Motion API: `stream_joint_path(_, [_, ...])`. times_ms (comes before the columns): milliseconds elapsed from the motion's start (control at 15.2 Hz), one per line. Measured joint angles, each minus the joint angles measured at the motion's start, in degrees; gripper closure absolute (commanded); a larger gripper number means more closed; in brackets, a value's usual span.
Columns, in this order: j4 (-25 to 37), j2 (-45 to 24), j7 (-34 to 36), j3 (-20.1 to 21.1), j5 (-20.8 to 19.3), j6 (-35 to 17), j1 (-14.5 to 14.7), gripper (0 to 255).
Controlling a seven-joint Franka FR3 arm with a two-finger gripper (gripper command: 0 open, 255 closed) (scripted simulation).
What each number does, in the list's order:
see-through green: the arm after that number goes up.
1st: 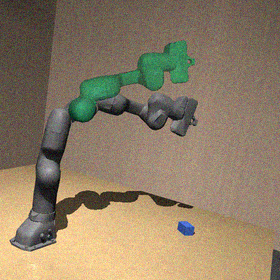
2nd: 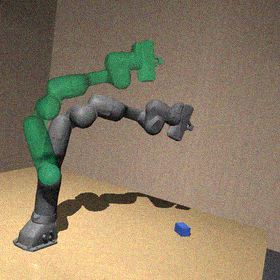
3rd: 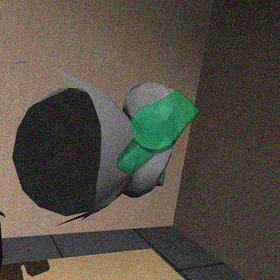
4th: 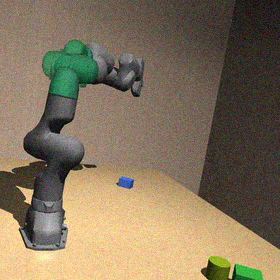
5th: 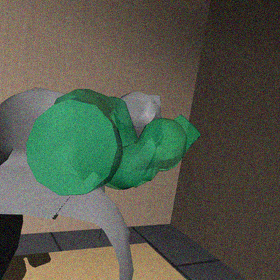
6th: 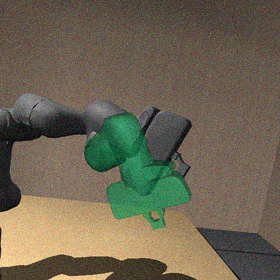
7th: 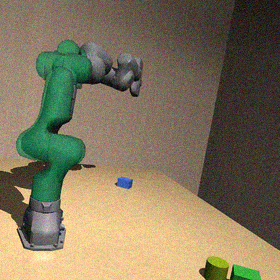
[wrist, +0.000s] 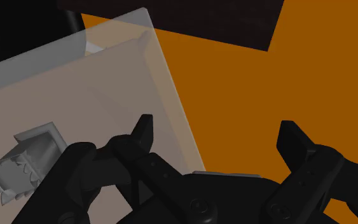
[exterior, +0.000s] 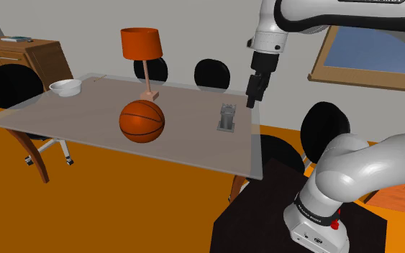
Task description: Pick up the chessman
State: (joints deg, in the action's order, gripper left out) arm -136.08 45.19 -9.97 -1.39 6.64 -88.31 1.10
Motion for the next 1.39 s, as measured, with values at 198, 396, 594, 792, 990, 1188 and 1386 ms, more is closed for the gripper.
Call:
stream_joint_path(198, [-0.9,-1.1,-1.5,-1.0,-0.7,-2.2,-0.3,0])
stream_joint_path(396, [-0.7,-4.8,-4.8,-3.4,-2.2,-6.3,-1.0,0])
stream_joint_path(594, [-0.8,-8.3,-8.4,-5.9,-3.5,-10.7,-1.6,0])
stream_joint_path(792, [-0.8,-12.7,-12.1,-8.6,-4.3,-15.9,-2.1,0])
stream_joint_path(990, [1.2,-18.0,-15.4,-10.8,-4.3,-20.0,-2.1,0])
stream_joint_path(1188, [2.9,-23.2,-19.1,-13.2,-3.8,-24.2,-2.1,0])
stream_joint_path(1386, [5.6,-29.3,-23.0,-15.4,-2.4,-28.2,-2.0,0])
